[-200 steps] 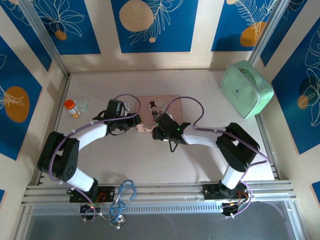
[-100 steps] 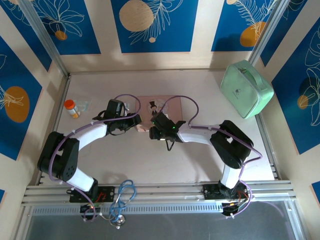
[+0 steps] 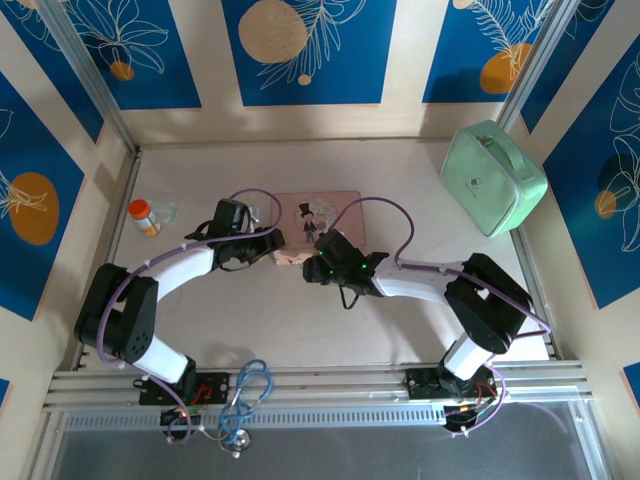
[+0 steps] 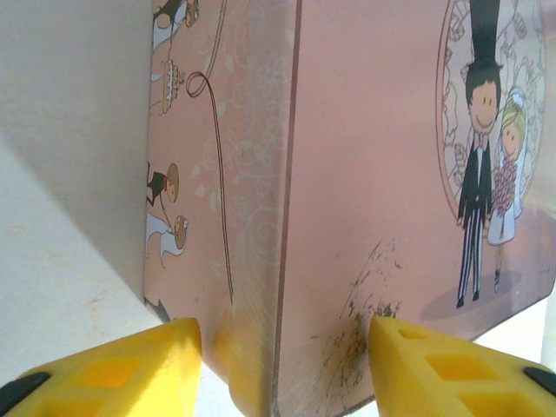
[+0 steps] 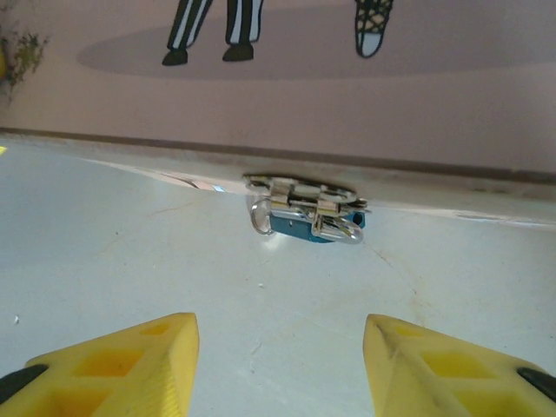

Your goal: Unlock a padlock with a key

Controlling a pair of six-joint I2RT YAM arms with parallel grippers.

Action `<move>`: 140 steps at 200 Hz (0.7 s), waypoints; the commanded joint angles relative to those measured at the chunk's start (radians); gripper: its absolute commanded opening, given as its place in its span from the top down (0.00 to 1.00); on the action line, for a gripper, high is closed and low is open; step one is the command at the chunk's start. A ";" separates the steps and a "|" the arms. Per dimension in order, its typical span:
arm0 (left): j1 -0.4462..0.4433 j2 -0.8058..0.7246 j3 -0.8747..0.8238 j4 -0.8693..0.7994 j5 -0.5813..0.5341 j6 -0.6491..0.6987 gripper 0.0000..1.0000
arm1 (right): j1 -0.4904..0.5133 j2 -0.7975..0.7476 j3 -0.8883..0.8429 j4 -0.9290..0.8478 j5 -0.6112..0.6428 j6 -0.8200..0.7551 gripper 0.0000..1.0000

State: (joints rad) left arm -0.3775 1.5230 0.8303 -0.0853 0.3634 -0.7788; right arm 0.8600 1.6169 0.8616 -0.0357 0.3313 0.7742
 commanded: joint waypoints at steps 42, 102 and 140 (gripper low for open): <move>0.006 -0.031 0.058 -0.088 0.000 0.054 0.44 | -0.032 0.087 0.050 0.000 -0.035 0.016 0.47; 0.007 -0.021 0.053 -0.077 0.011 0.056 0.47 | -0.044 0.155 0.114 -0.046 -0.007 -0.009 0.49; 0.007 -0.018 0.052 -0.076 0.011 0.060 0.49 | -0.045 0.197 0.154 -0.073 0.013 -0.021 0.51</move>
State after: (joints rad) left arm -0.3767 1.5108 0.8642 -0.1440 0.3630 -0.7494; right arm 0.8204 1.7870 0.9813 -0.0723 0.3218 0.7734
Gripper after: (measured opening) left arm 0.513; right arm 0.491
